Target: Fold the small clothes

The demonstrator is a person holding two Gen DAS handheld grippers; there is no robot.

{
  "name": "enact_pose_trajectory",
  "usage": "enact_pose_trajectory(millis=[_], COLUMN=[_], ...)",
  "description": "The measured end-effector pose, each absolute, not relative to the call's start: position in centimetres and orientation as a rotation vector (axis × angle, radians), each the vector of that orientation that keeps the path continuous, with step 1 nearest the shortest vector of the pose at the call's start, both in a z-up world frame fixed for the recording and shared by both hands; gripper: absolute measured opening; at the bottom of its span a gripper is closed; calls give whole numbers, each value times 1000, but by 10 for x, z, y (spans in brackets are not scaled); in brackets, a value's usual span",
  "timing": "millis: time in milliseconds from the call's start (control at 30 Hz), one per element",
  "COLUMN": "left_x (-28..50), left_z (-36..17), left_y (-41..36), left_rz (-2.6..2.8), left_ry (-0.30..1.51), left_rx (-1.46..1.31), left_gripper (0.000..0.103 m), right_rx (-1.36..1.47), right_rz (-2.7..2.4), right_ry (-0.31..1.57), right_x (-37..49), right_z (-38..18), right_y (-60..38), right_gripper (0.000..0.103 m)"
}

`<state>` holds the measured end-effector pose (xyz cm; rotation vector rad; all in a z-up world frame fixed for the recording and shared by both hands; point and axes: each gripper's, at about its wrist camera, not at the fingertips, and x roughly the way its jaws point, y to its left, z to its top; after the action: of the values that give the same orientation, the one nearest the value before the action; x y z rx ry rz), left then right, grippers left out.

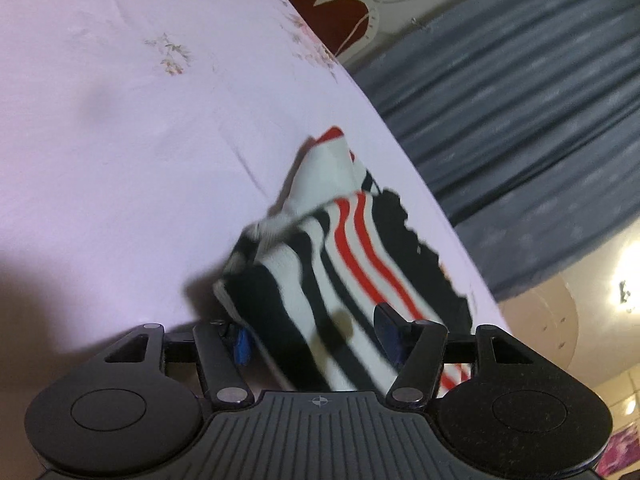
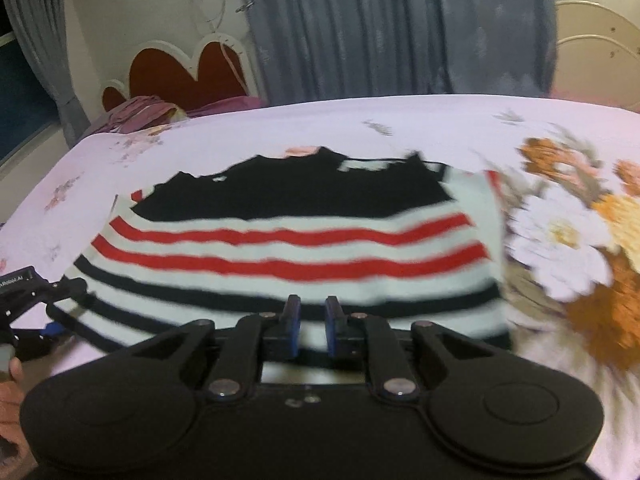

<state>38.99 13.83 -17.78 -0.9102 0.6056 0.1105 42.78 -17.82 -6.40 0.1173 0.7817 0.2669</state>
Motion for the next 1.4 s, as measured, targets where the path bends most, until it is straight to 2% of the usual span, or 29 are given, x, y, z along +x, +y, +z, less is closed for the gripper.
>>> enact_pose_trajectory(millis=[133,167,200,267,333,467,533,700,833,933,967,1100,1200,1300,1333,1367,1400], left_x=[410,414,418,411,404,419,418,413,415,417,421,432,437,446,450,454,455], left_z=[-181,-181,-182,-177,-157,-188,-193,-171,-138,-102,-90,-53,-46,-65,-76,-90,-101], left_y=[144,145,146,152,143,148,149,135,114,83,65,-11,-79,-147,-169,-196,-215], left_rz=[96,86,86,37,2,87,86,100,61,4,-22,-99,-156,-209,-220,-238,-259], left_ry=[584,581,596,528,462,626,602,575,535,525,523,555,615,725,776,848,903], left_rx=[-936,-935,-931,-1016,-915,-945,-993,-962,-905,-827,-795,-633,-506,-406,-358,-275,-211], left_gripper=[60,56,13,15,15,16,16,16,16,16,16,16,16,16,17,23,51], right_rx=[112,106,97,67,29,11,-43,-70,10,189,258,412,493,551,565,579,595], right_rz=[299,305,309,324,324,310,311,324,370,377,369,307,255,214,207,205,203], right_ry=[794,794,792,801,837,839,827,785,830,827,812,742,705,690,690,696,702], right_x=[457,462,464,469,471,469,466,460,473,478,476,466,459,451,448,447,445], right_z=[-69,-70,-71,-75,-84,-92,-92,-95,-91,-81,-77,-62,-50,-44,-45,-45,-47], right_y=[-149,-142,-138,-128,-123,-121,-116,-117,-130,-167,-186,-264,-324,-370,-381,-392,-402], right_gripper=[9,8,7,7,6,2,2,2,2,2,6,7,8,8,9,15,26])
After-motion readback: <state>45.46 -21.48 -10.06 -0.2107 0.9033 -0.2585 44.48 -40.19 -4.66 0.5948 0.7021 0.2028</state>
